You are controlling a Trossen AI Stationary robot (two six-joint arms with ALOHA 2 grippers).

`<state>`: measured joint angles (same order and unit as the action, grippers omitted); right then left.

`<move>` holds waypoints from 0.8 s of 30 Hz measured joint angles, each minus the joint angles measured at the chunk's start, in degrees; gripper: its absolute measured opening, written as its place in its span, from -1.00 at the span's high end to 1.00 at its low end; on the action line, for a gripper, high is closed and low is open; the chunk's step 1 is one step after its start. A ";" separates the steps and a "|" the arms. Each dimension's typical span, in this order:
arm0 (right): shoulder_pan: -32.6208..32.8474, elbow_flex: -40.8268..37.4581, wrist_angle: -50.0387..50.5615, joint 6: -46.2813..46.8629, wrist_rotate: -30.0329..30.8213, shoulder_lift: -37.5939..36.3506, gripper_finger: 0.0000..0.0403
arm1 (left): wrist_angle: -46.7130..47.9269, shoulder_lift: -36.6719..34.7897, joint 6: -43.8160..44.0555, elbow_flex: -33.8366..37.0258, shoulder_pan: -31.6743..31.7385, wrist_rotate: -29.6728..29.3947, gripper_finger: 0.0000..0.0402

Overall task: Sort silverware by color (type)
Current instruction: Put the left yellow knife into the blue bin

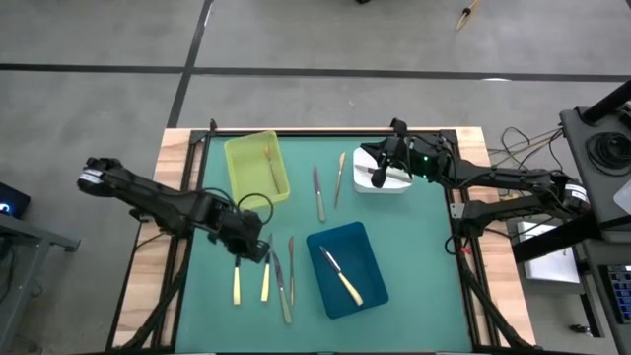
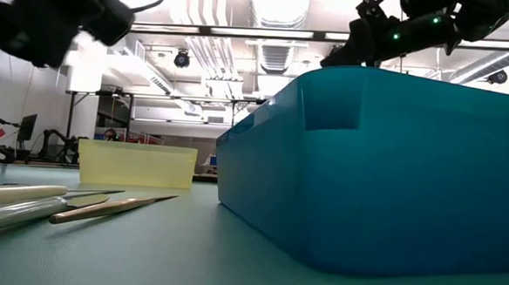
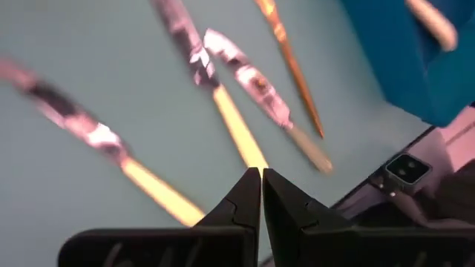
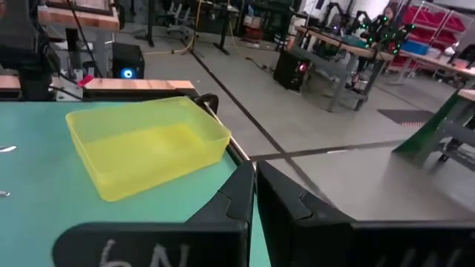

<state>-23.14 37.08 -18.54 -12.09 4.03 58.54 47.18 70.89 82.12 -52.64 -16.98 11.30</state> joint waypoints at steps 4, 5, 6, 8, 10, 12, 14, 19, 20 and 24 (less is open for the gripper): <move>0.00 0.00 0.12 -1.04 0.00 0.11 0.96 | 0.02 2.13 7.83 0.00 -4.03 0.77 1.00; 0.00 0.00 0.14 -1.12 0.00 0.13 0.96 | 0.03 2.75 9.13 0.00 -5.15 0.75 1.00; 0.00 0.00 0.16 -1.19 0.00 0.13 0.96 | 0.13 3.30 10.35 0.00 -6.22 0.65 1.00; 0.00 0.00 0.21 -1.19 0.00 0.13 0.96 | 0.90 4.56 12.65 0.00 -8.23 -0.20 1.00; 0.00 0.00 0.21 -1.05 0.00 0.13 0.96 | 1.76 5.83 14.72 0.00 -9.85 -0.92 1.00; 0.00 0.00 0.21 -1.03 0.00 0.13 0.96 | 3.03 6.92 15.86 0.00 -10.94 -1.14 1.00; 0.00 0.00 0.23 -0.86 0.00 0.13 0.96 | 3.92 7.72 15.89 -0.02 -11.61 -1.27 1.00; 0.02 0.00 0.23 0.12 -0.01 0.13 0.96 | 7.19 9.67 14.20 0.03 -11.84 -2.27 1.00; 0.00 0.00 0.23 0.34 0.00 0.13 0.96 | 6.79 9.93 13.45 0.37 -11.84 -2.41 1.00; 0.00 0.00 0.24 0.56 0.00 0.13 0.96 | 2.69 10.48 13.32 2.95 -11.84 -2.44 1.00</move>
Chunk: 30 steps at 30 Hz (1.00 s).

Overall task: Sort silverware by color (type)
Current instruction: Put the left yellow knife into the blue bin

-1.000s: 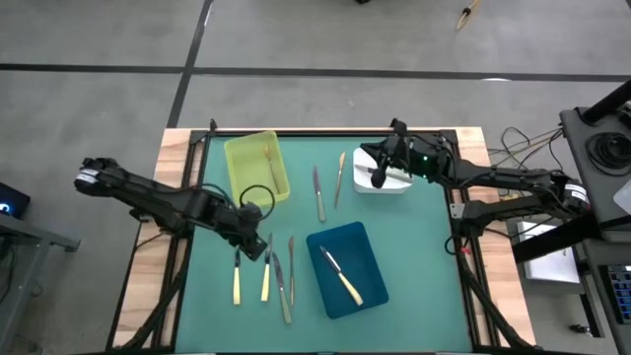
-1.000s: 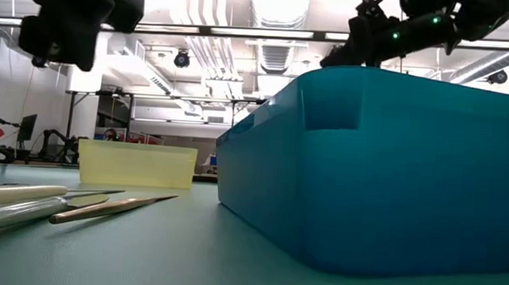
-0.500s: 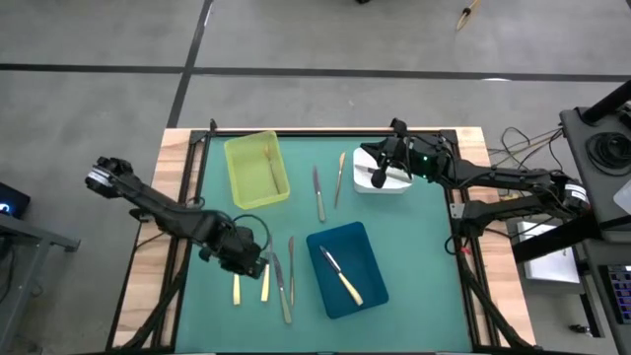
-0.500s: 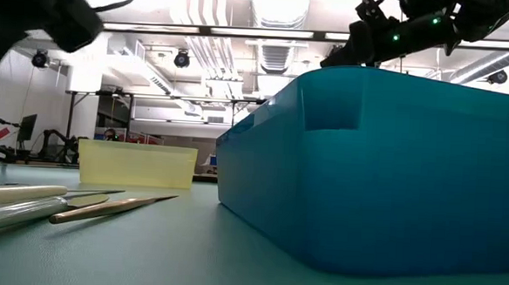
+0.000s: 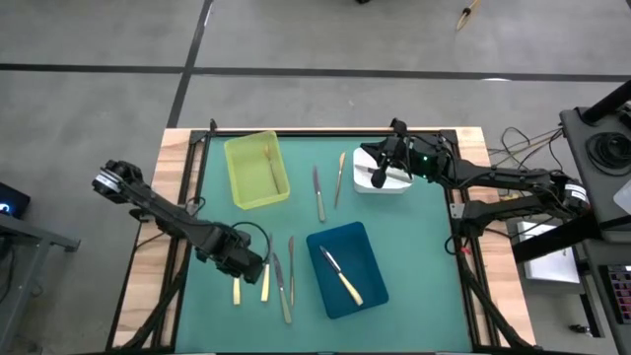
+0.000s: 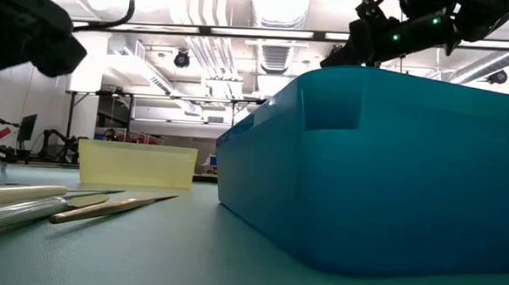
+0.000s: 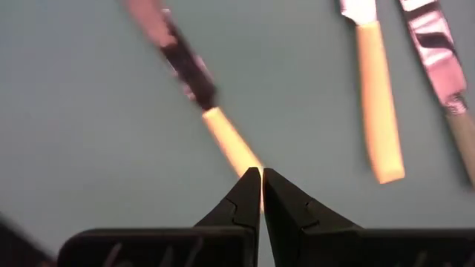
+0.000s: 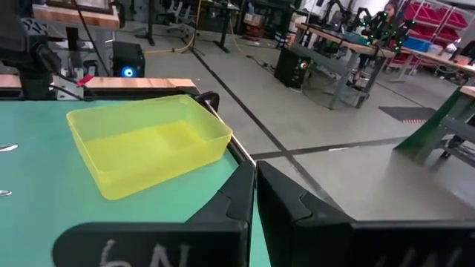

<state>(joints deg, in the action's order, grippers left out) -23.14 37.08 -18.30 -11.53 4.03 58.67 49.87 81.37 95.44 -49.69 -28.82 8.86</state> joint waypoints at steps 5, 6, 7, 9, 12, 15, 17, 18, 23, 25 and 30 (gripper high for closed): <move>0.00 0.00 0.01 -0.02 -0.02 0.11 0.96 | -12.25 -0.70 1.31 6.26 0.02 -1.21 1.00; 0.00 0.00 0.07 -0.02 0.00 0.13 0.96 | -12.93 -0.73 2.19 6.95 0.02 -1.37 1.00; 0.00 0.00 0.11 -0.02 0.00 0.15 0.96 | -12.87 -0.75 2.71 7.37 0.02 -1.47 1.00; 0.00 0.00 0.07 -0.04 -0.02 0.15 0.96 | -12.85 -0.75 2.93 7.85 0.02 -1.97 1.00; 0.00 0.00 0.08 -0.03 0.00 0.15 0.96 | -12.88 -0.82 3.06 8.08 0.06 -2.35 1.00; 0.00 0.00 0.06 -0.04 0.00 0.15 0.96 | -12.59 -0.82 3.81 8.15 0.11 -2.40 1.00; 0.00 0.00 0.07 -0.04 0.00 0.15 0.96 | -11.87 -0.82 4.51 8.22 0.11 -2.40 1.00; 0.00 0.00 0.07 -0.04 0.00 0.15 0.95 | -11.48 -0.82 4.64 8.24 0.11 -2.40 0.99; 0.00 0.00 0.04 -0.04 0.00 0.69 0.95 | -8.13 -0.82 6.10 8.24 0.11 -2.40 0.88; 0.00 0.00 -0.01 -0.04 0.00 1.13 0.95 | -6.88 -0.82 6.72 8.26 0.09 -2.42 0.80; -0.04 0.00 -0.07 -1.10 0.02 1.92 0.96 | -6.62 -0.19 7.34 8.26 0.11 -2.44 0.55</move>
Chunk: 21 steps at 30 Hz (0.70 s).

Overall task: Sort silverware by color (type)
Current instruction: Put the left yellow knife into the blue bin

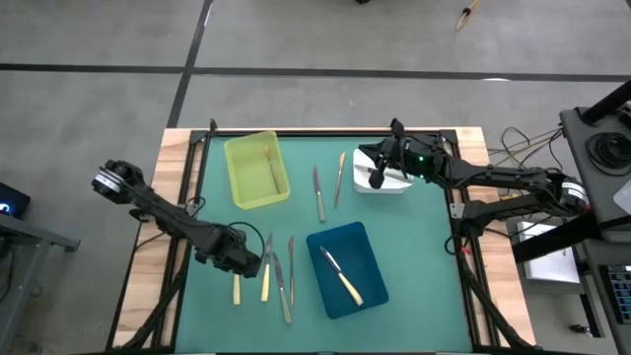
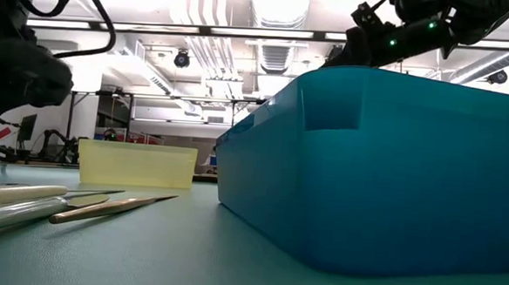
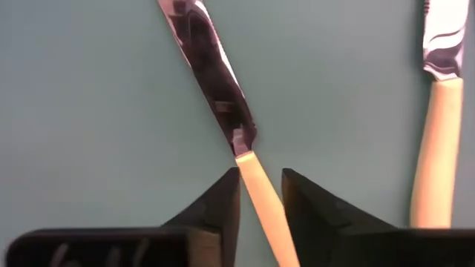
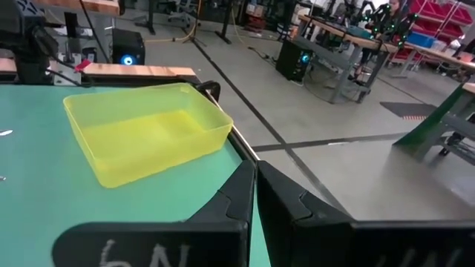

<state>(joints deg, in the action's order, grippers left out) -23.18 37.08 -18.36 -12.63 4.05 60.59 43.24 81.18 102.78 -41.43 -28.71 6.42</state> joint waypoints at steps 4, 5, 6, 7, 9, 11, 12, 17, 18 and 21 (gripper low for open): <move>0.00 0.00 -0.35 -0.04 0.00 0.29 0.96 | 0.07 1.51 0.00 0.00 -0.02 0.00 0.35; 0.00 0.00 -0.37 -0.04 0.00 0.29 0.96 | 0.00 2.06 0.00 0.00 -0.02 0.02 0.30; 0.00 0.00 -0.40 -0.04 0.00 0.29 0.96 | -0.18 2.63 -0.05 0.00 -0.02 0.03 0.26; 0.00 0.00 -0.38 -0.04 0.00 0.29 0.96 | -0.40 3.18 -0.15 0.00 -0.02 0.04 0.23; 0.00 0.00 -0.38 -0.04 0.01 0.29 0.96 | -0.97 4.24 -0.81 -0.02 -0.02 0.04 0.19; 0.00 0.00 -0.40 -0.04 0.00 0.29 0.96 | -1.97 5.03 -1.49 -0.05 -0.02 0.07 0.19; 0.00 0.00 -0.38 -0.04 0.02 0.29 0.96 | -2.10 5.28 -1.62 -0.09 -0.02 0.09 0.19; 0.00 0.00 -0.37 -0.02 0.02 0.28 0.96 | -2.31 5.79 -1.70 -0.20 -0.02 0.26 0.27; 0.00 0.00 -0.37 -0.01 0.04 0.28 0.96 | -2.32 5.78 -1.71 -0.20 -0.02 0.27 0.30; 0.00 0.00 -0.38 -0.03 0.04 0.29 0.96 | -2.37 5.80 -1.72 -0.20 -0.02 0.31 0.42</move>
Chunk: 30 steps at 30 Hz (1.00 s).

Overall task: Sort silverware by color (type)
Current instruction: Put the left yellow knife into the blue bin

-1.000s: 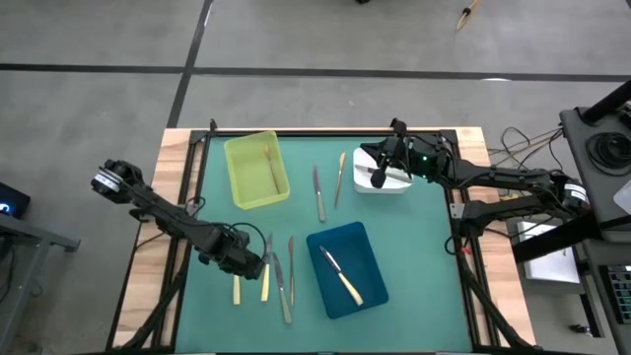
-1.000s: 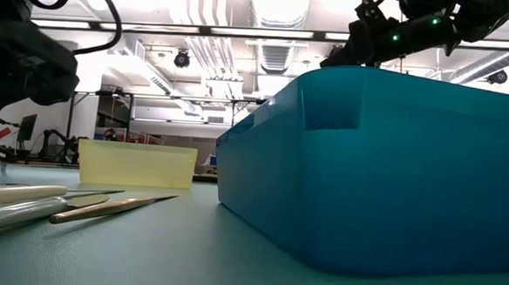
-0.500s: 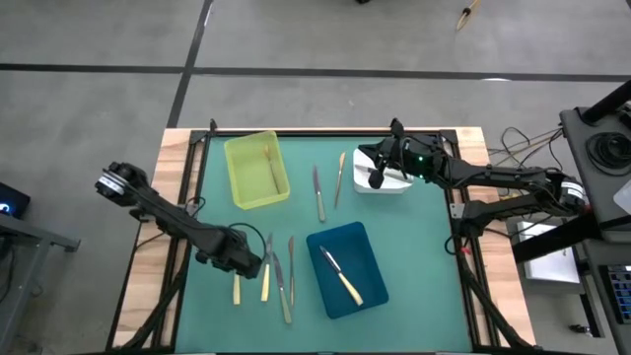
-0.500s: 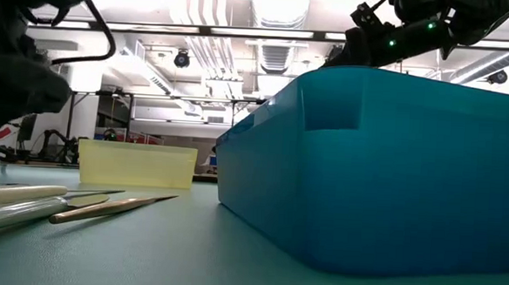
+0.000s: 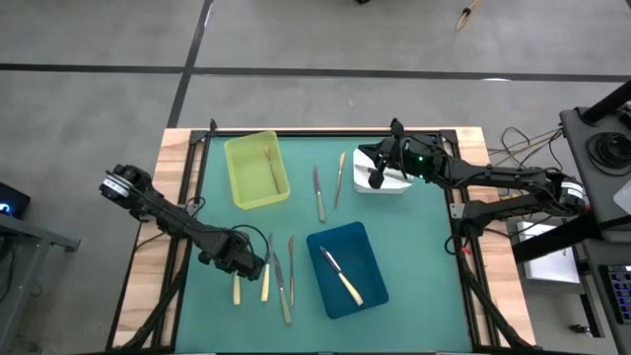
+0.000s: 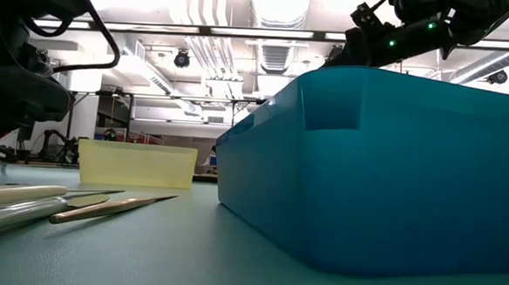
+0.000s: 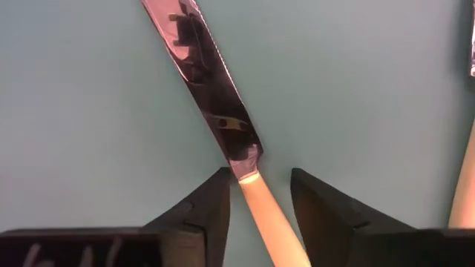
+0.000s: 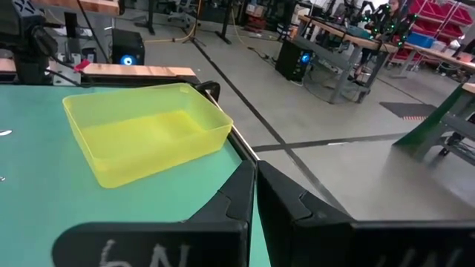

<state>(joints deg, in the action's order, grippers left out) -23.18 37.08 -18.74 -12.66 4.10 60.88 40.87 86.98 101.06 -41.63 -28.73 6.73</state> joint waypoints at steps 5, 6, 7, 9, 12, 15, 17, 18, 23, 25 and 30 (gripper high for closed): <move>0.00 0.00 0.02 0.01 0.00 0.00 0.96 | -0.20 0.04 -0.01 0.00 0.00 0.03 0.64; 0.00 0.00 0.02 0.02 0.00 -0.01 0.96 | -0.21 0.04 -0.01 0.00 0.00 0.02 0.68; 0.00 0.00 0.02 0.00 0.00 0.00 0.96 | -0.23 0.04 -0.02 0.00 0.00 0.02 0.73; 0.00 0.00 0.02 0.02 0.00 -0.02 0.96 | -0.21 0.04 -0.03 0.00 0.00 0.01 0.82; 0.00 0.00 0.02 0.02 0.02 0.00 0.96 | -0.14 0.04 -0.05 0.00 0.00 -0.07 0.93; 0.00 0.00 0.04 0.02 0.01 -0.02 0.96 | -0.12 0.04 -0.05 0.00 -0.04 -0.65 0.95; 0.00 0.00 0.04 0.06 0.02 -0.02 0.96 | -0.08 -0.11 -0.45 0.00 -0.04 -0.99 0.95; 0.00 0.00 0.04 0.11 0.02 -0.02 0.96 | 0.12 -0.26 -0.56 -0.07 -0.05 -1.23 0.95; 0.02 0.00 0.06 0.59 0.00 -0.02 0.96 | 6.38 -1.41 -3.73 -4.12 0.09 -7.27 0.96; 0.02 0.00 0.04 0.76 0.00 -0.02 0.96 | 10.98 -1.74 -5.70 -7.18 0.17 -9.50 0.96; 0.02 0.00 -0.08 1.06 0.00 -0.02 0.96 | 24.65 -2.63 -13.17 -16.42 0.78 -18.24 0.96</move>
<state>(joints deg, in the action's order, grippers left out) -23.16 37.08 -18.82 -11.61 4.10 60.86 65.52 84.35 87.90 -58.05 -27.95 -11.51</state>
